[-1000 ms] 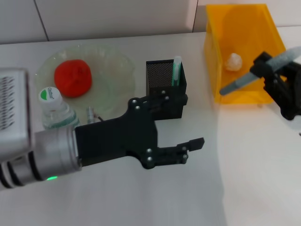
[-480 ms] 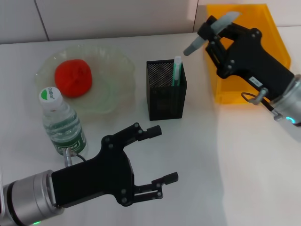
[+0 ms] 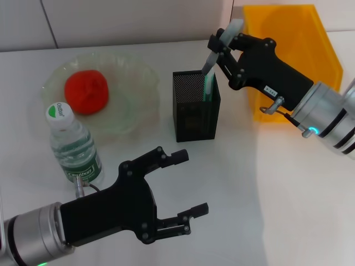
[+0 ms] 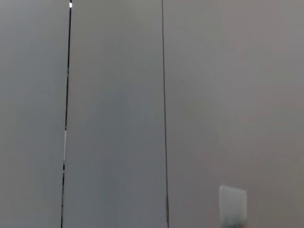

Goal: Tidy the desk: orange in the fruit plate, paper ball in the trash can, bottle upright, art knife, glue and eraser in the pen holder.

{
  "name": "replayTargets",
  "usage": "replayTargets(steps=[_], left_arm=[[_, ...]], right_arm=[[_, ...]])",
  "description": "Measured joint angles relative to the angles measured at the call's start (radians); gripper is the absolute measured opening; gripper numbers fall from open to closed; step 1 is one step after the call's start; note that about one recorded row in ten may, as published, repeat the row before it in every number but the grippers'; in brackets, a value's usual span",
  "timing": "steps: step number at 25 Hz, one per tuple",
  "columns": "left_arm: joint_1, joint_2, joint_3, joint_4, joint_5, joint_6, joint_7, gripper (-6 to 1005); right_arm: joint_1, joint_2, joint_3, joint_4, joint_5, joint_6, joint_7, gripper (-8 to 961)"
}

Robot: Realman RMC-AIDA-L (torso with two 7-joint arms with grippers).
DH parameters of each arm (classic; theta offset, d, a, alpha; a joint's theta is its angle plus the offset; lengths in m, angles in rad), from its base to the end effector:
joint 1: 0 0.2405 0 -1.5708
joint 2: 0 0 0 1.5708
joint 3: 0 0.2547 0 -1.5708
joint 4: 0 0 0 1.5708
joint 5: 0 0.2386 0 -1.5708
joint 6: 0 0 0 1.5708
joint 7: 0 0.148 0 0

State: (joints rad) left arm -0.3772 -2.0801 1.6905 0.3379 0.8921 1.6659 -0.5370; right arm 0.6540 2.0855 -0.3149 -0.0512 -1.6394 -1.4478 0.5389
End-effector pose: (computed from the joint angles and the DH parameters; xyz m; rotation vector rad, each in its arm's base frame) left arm -0.2394 0.2528 -0.0883 -2.6074 0.0725 -1.2908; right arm 0.2515 0.3696 -0.0483 -2.1202 0.2805 1.0877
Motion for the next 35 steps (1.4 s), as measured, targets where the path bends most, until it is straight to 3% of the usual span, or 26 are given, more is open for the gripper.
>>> replayTargets(steps=[11, 25, 31, 35], left_arm=[[0.0, 0.0, 0.001, -0.003, -0.001, 0.002, -0.001, 811], [-0.004, 0.0, -0.002, -0.008, -0.001, -0.001, -0.016, 811], [-0.011, 0.004, -0.008, -0.011, -0.001, -0.007, -0.032, 811], [-0.038, 0.016, -0.016, -0.011, 0.002, -0.035, -0.132, 811]], right_arm=[[0.004, 0.001, -0.032, 0.035, -0.003, 0.102, 0.002, 140], [0.004, 0.001, -0.052, 0.04, -0.014, 0.109, 0.003, 207], [-0.037, -0.004, -0.034, -0.001, -0.007, 0.0, 0.098, 461], [-0.132, -0.006, -0.041, -0.2, -0.032, -0.174, 0.368, 614]])
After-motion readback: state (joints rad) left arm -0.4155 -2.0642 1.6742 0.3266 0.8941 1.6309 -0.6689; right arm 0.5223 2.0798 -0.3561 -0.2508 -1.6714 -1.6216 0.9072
